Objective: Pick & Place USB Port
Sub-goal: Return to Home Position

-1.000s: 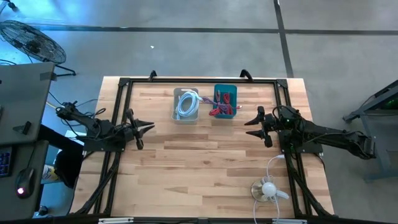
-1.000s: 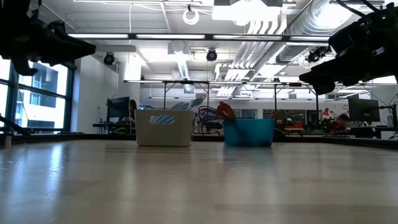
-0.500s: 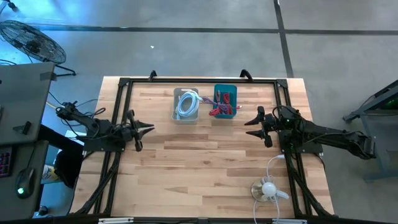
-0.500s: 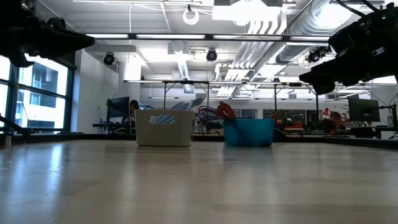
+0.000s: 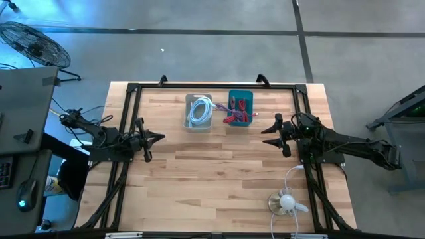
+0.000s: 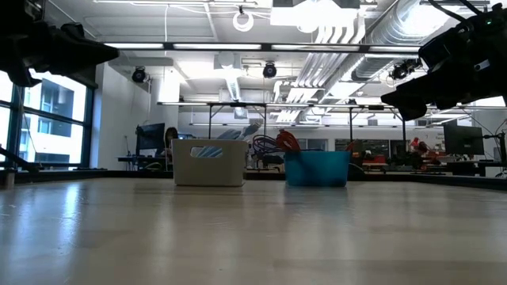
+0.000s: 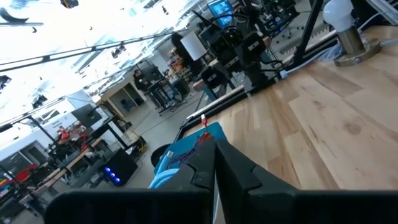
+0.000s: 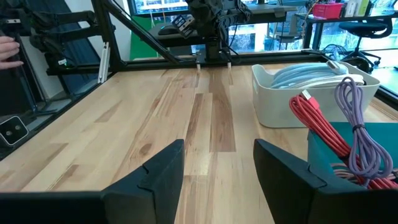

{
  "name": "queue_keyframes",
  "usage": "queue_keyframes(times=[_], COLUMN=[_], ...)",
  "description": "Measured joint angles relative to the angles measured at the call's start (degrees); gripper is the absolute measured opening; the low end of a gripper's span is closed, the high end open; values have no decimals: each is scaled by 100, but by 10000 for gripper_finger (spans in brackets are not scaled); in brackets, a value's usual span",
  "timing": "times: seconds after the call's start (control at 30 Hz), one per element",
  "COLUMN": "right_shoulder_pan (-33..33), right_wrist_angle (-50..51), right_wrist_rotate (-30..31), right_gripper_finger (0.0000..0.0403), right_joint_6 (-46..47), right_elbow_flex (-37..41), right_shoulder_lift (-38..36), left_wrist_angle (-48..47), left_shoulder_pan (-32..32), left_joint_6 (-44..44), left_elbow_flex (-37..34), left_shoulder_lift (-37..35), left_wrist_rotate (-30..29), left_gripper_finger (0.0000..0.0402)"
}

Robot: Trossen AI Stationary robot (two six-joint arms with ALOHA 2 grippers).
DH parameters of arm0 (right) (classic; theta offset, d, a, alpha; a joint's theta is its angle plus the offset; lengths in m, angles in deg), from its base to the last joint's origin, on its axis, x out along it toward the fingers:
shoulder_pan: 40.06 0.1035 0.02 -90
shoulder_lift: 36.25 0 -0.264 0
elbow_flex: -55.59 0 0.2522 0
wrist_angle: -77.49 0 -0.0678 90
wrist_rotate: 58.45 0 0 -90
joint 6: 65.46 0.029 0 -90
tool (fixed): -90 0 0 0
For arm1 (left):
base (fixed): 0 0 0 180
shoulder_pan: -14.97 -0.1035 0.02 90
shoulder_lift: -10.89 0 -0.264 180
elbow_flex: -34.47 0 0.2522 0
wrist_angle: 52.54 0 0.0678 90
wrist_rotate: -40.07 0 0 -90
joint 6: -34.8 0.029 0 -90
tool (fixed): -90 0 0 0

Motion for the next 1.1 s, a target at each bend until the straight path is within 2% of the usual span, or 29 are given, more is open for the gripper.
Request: queue_keyframes(times=[0.8,0.93,1.1], right_shoulder_pan=[2,-2,-2], right_wrist_angle=[5,-170,-466], right_wrist_rotate=[-2,94,195], right_gripper_finger=[186,186,186], right_joint_6=[-9,-622,-147], right_elbow_flex=[0,-4,-7], right_shoulder_lift=[-2,0,-1], left_wrist_angle=[-173,-173,-173], left_shoulder_pan=[0,0,0], left_joint_6=[-48,-48,-48], left_elbow_flex=[2,4,4], left_shoulder_lift=[0,0,0], left_wrist_rotate=[13,13,15], left_gripper_finger=[18,18,18])
